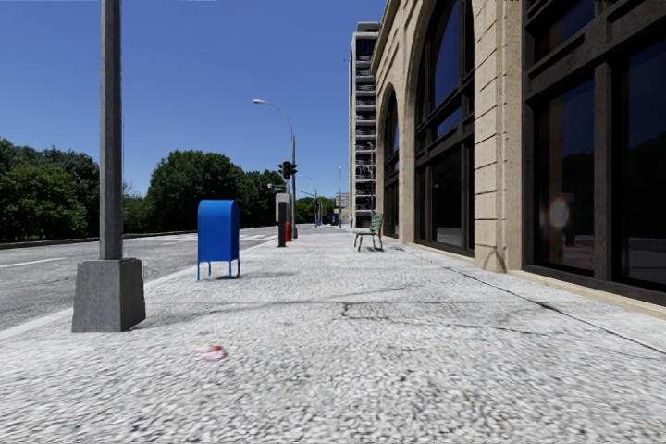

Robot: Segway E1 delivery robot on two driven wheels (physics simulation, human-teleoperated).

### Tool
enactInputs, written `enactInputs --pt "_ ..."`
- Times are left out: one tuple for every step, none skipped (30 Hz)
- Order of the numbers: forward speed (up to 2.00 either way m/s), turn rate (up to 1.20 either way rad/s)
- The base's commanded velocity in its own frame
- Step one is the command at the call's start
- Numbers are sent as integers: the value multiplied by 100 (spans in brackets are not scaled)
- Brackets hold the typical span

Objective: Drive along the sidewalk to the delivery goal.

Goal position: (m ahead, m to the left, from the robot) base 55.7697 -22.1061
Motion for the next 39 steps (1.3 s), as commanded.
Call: enactInputs --pt "200 0" --pt "200 0" --pt "200 0" --pt "200 0" --pt "200 0" --pt "200 0" --pt "200 0" --pt "200 0" --pt "200 0" --pt "200 0" --pt "200 0" --pt "200 0" --pt "200 0" --pt "200 0" --pt "200 0" --pt "200 0" --pt "200 0" --pt "200 0" --pt "200 0" --pt "200 0" --pt "200 0" --pt "200 0" --pt "200 0" --pt "200 0" --pt "200 0" --pt "200 0" --pt "200 0" --pt "200 0" --pt "200 0" --pt "200 0" --pt "200 0" --pt "200 0" --pt "200 0" --pt "200 0" --pt "200 0" --pt "200 0" --pt "200 0" --pt "200 0" --pt "200 0"
